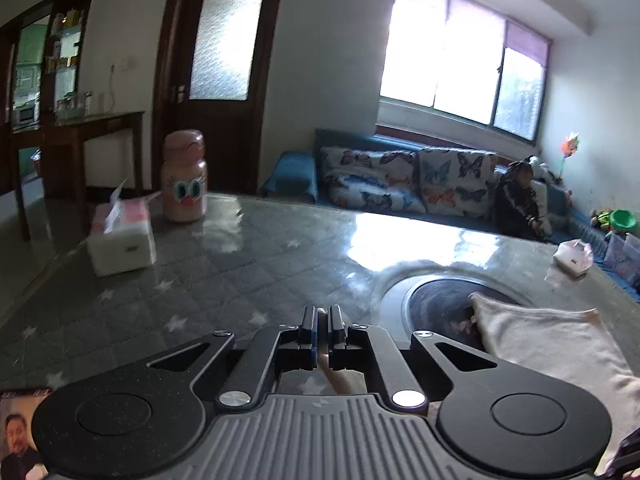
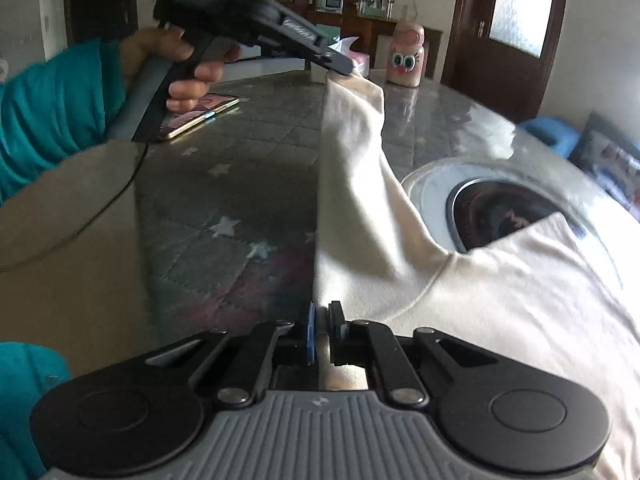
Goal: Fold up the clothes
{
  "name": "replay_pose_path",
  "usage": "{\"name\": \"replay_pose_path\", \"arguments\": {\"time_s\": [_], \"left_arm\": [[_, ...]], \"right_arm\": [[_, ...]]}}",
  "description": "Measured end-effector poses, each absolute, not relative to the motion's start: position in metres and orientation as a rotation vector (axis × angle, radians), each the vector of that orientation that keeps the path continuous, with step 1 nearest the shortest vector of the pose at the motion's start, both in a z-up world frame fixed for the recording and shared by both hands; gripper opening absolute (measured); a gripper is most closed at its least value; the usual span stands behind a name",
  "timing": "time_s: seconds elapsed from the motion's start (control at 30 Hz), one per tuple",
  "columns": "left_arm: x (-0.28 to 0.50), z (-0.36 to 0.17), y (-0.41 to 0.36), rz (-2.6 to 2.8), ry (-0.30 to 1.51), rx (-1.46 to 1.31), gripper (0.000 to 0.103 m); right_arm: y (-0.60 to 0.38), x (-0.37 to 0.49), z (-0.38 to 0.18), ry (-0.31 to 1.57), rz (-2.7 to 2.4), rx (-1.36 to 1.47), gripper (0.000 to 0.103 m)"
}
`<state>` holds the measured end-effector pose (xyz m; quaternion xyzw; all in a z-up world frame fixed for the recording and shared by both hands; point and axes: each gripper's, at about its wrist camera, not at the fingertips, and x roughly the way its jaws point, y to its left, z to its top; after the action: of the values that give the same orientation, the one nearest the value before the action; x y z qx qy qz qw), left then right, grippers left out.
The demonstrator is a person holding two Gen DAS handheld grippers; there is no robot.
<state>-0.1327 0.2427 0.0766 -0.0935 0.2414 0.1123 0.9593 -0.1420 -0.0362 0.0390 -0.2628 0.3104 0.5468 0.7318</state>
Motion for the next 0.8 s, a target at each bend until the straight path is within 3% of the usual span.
{"name": "replay_pose_path", "arguments": {"time_s": [0.13, 0.2, 0.27, 0.63, 0.8], "left_arm": [[-0.134, 0.047, 0.252, 0.287, 0.608, -0.191, 0.005], [-0.136, 0.038, 0.256, 0.312, 0.646, -0.202, 0.006], [-0.137, 0.039, 0.256, 0.325, 0.658, -0.210, 0.007], [-0.104, 0.039, 0.215, 0.186, 0.701, -0.127, 0.009], [-0.102, 0.041, 0.226, 0.297, 0.699, -0.068, 0.009]], "right_arm": [[-0.039, -0.144, 0.035, 0.691, 1.221, -0.618, 0.006], [-0.039, -0.144, 0.036, 0.694, 1.240, -0.611, 0.011], [-0.039, -0.145, 0.039, 0.695, 1.256, -0.601, 0.016], [-0.038, -0.140, 0.039, 0.707, 1.237, -0.556, 0.016], [-0.037, -0.137, 0.042, 0.692, 1.234, -0.547, 0.022]]}}
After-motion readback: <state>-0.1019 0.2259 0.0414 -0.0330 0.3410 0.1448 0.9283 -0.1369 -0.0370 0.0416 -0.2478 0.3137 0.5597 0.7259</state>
